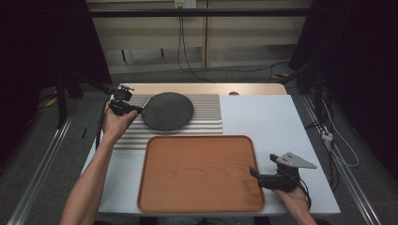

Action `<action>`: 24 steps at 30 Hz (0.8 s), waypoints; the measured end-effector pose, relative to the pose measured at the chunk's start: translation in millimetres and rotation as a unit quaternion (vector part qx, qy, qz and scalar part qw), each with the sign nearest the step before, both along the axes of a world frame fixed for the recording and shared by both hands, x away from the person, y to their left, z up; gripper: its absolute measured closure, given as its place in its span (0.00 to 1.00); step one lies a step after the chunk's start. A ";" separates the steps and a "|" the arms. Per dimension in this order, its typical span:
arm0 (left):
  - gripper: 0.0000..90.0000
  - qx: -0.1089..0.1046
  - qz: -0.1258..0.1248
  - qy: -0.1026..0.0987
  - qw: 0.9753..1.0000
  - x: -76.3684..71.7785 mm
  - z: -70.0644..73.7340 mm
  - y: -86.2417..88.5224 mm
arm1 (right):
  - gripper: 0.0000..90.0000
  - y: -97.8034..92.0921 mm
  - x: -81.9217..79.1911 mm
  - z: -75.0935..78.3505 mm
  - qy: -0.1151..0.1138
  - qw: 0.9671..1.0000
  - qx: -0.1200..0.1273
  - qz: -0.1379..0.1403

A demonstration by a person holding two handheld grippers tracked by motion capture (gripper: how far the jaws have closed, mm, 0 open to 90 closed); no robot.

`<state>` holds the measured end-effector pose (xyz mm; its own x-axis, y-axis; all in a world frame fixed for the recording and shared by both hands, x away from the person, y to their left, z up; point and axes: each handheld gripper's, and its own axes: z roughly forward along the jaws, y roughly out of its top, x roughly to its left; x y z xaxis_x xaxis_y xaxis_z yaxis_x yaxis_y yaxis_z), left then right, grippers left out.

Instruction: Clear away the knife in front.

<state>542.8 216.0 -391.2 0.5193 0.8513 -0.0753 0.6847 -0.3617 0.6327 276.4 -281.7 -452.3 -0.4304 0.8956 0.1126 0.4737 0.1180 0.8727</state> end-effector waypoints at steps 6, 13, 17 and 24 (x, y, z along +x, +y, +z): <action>0.89 0.002 -0.016 -0.011 1.000 -10.1 4.8 -5.1 | 0.04 -0.2 -1.0 0.6 -0.001 1.000 0.001 0.000; 0.89 0.003 -0.036 -0.020 0.999 -22.0 9.0 -12.9 | 0.04 -0.4 -1.3 0.9 -0.001 1.000 0.000 -0.001; 0.89 0.009 -0.055 -0.030 0.998 -32.6 12.1 -22.1 | 0.04 0.0 -0.8 0.7 -0.001 1.000 0.000 -0.001; 0.89 0.008 -0.069 -0.036 0.997 -44.2 16.3 -29.4 | 0.04 0.3 -1.6 1.0 -0.001 1.000 -0.001 0.000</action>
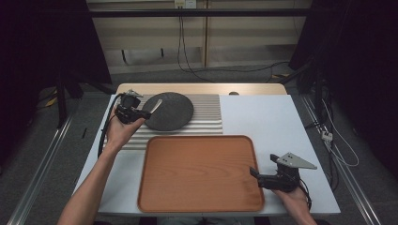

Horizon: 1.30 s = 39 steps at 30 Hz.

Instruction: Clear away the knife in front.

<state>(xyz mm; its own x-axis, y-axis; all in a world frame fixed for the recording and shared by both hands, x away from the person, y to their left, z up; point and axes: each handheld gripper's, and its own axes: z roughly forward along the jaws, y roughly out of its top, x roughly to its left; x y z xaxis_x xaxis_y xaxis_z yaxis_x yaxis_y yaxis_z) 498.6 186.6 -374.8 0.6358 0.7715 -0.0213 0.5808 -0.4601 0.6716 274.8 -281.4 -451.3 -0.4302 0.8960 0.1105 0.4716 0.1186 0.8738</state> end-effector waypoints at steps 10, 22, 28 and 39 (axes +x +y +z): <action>0.89 -0.009 -0.004 0.005 1.000 -16.6 -3.4 -4.5 | 0.04 0.3 0.3 0.0 0.000 1.000 -0.001 0.001; 0.89 -0.020 -0.007 0.015 1.000 -40.9 -3.2 -7.8 | 0.04 0.2 -0.4 0.3 0.000 1.000 0.000 0.000; 0.89 -0.022 -0.003 0.015 1.000 -51.8 -6.8 -10.5 | 0.04 -0.1 0.4 -0.3 0.002 1.000 -0.001 0.001; 0.89 -0.007 -0.033 0.026 0.999 -75.2 -11.9 -27.0 | 0.04 0.5 0.3 -0.3 0.005 1.000 -0.001 0.002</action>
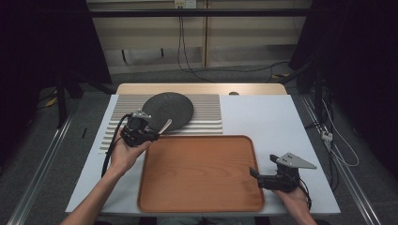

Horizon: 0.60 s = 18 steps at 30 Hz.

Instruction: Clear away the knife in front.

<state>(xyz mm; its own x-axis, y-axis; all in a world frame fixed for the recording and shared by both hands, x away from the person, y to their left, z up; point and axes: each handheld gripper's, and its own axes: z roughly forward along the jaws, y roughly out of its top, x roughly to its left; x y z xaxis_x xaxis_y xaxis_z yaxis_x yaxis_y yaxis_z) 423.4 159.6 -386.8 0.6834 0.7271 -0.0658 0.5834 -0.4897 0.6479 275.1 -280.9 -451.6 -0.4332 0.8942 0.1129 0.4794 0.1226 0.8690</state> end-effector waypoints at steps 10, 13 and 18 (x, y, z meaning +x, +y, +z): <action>0.89 0.007 0.004 0.015 1.000 -15.3 -21.8 -17.1 | 0.04 0.2 -0.8 0.9 -0.002 1.000 -0.003 -0.001; 0.89 0.008 0.003 0.020 1.000 -21.3 -24.1 -22.0 | 0.05 1.0 -1.0 1.3 -0.003 1.000 -0.004 0.000; 0.89 0.011 0.004 0.029 1.000 -31.1 -26.9 -25.0 | 0.05 0.8 -1.2 1.7 -0.005 1.000 -0.007 0.000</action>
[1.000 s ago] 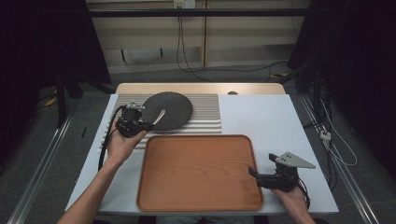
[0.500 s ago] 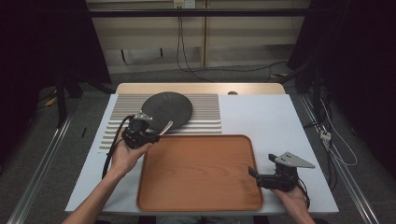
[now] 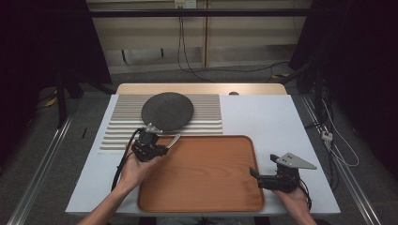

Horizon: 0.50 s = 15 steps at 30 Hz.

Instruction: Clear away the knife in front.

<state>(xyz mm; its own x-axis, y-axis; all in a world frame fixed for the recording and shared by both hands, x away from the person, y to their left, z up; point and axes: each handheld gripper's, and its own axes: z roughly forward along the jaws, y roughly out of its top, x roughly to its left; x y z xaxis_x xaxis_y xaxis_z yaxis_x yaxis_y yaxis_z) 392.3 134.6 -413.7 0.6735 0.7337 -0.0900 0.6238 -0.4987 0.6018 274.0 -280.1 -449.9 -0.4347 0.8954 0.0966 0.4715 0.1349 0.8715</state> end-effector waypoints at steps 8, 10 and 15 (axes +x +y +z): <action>0.89 -0.003 0.003 0.022 1.000 -4.1 -15.2 -10.0 | 0.05 0.7 -0.9 0.7 -0.002 1.000 -0.001 0.002; 0.89 -0.003 0.007 0.020 1.000 -4.1 -16.0 -11.9 | 0.05 0.9 -0.7 0.9 -0.003 1.000 -0.001 0.004; 0.89 -0.009 0.009 0.030 0.999 -3.1 -21.8 -17.7 | 0.05 2.0 -1.2 1.2 -0.004 1.000 -0.002 0.008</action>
<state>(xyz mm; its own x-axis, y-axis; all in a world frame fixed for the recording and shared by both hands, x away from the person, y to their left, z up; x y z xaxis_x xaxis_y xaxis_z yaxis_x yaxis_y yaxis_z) 389.2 116.8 -435.6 0.6528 0.7440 -0.1429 0.6680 -0.4764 0.5717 272.8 -278.1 -448.7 -0.4494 0.8889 0.0887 0.4623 0.1465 0.8745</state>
